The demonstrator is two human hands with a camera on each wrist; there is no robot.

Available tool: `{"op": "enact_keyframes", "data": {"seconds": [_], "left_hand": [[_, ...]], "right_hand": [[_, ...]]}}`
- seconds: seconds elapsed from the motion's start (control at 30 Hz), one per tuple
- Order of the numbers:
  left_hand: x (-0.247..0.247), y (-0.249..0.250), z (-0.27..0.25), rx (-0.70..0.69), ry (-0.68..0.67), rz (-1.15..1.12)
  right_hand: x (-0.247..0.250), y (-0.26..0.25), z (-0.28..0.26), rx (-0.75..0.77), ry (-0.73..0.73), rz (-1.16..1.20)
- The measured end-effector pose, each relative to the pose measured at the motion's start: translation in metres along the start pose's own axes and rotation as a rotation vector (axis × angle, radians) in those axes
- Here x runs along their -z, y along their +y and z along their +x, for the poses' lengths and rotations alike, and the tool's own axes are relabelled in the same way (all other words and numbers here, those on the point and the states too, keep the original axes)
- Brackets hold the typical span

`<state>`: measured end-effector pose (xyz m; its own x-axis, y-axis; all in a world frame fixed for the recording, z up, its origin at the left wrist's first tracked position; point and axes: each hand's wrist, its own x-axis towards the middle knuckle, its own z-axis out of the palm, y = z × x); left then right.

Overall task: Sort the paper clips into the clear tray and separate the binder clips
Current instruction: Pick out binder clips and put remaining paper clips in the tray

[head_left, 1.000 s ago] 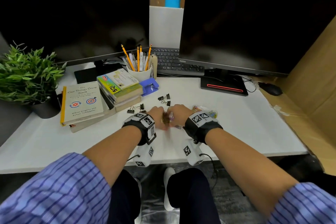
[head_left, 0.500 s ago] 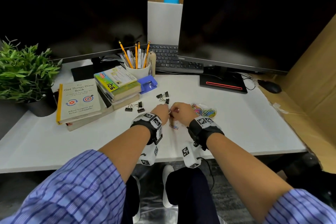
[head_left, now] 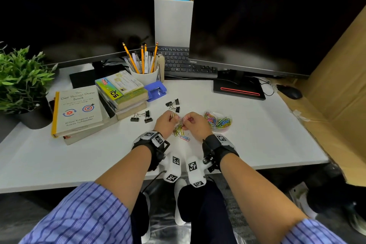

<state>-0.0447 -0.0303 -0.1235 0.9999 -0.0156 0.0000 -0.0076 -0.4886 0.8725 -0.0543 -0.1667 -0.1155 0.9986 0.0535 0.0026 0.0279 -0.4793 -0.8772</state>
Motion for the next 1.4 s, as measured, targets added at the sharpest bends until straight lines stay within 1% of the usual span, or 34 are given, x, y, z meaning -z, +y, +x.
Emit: {"op": "enact_keyframes", "data": {"seconds": [0.07, 0.13, 0.23, 0.37, 0.43, 0.5, 0.57, 0.6, 0.7, 0.8, 0.87, 1.0, 1.2, 1.27, 1.37, 1.4], "left_hand": [[-0.001, 0.001, -0.001, 0.021, 0.071, -0.045], [-0.003, 0.0, 0.0, 0.03, 0.108, -0.084], [-0.004, -0.001, -0.001, 0.033, 0.142, -0.097], [-0.004, -0.004, -0.002, 0.021, 0.144, -0.076], [-0.004, -0.003, -0.002, 0.025, 0.151, -0.137], [-0.004, -0.003, -0.002, 0.032, 0.166, -0.177], [-0.003, -0.003, -0.002, 0.034, 0.169, -0.202], [-0.004, -0.003, -0.002, 0.033, 0.167, -0.205], [-0.005, -0.004, -0.001, 0.036, 0.16, -0.192], [-0.004, -0.005, -0.001, 0.037, 0.168, -0.158], [-0.003, -0.005, -0.002, 0.035, 0.175, -0.138], [-0.003, -0.003, -0.002, 0.026, 0.174, -0.128], [-0.003, -0.003, -0.003, 0.031, 0.172, -0.123], [-0.003, -0.003, -0.003, 0.034, 0.171, -0.123], [-0.002, -0.002, -0.004, 0.028, 0.172, -0.103], [-0.003, -0.001, -0.004, 0.028, 0.171, -0.1]], "right_hand": [[0.0, 0.001, 0.0, 0.003, 0.005, 0.056], [-0.001, 0.002, -0.002, 0.03, 0.044, 0.134], [-0.003, 0.001, -0.006, 0.13, 0.182, 0.146], [0.008, -0.013, -0.004, 0.332, 0.36, 0.061], [0.022, -0.015, -0.001, 0.363, 0.473, 0.061], [0.038, -0.008, 0.004, 0.285, 0.571, 0.142], [0.053, 0.002, 0.006, 0.186, 0.586, 0.195], [0.059, 0.006, 0.007, 0.161, 0.552, 0.17], [0.068, 0.011, 0.008, 0.102, 0.391, 0.113], [0.073, 0.017, 0.015, -0.01, 0.39, 0.048], [0.077, 0.021, 0.016, -0.075, 0.35, 0.059], [0.081, 0.017, 0.011, -0.11, 0.29, 0.1], [0.094, 0.016, 0.009, -0.122, 0.387, 0.397], [0.098, 0.021, 0.008, -0.117, 0.441, 0.37], [0.104, 0.031, 0.008, -0.127, 0.581, 0.235], [0.105, 0.033, 0.008, -0.141, 0.579, 0.216]]}}
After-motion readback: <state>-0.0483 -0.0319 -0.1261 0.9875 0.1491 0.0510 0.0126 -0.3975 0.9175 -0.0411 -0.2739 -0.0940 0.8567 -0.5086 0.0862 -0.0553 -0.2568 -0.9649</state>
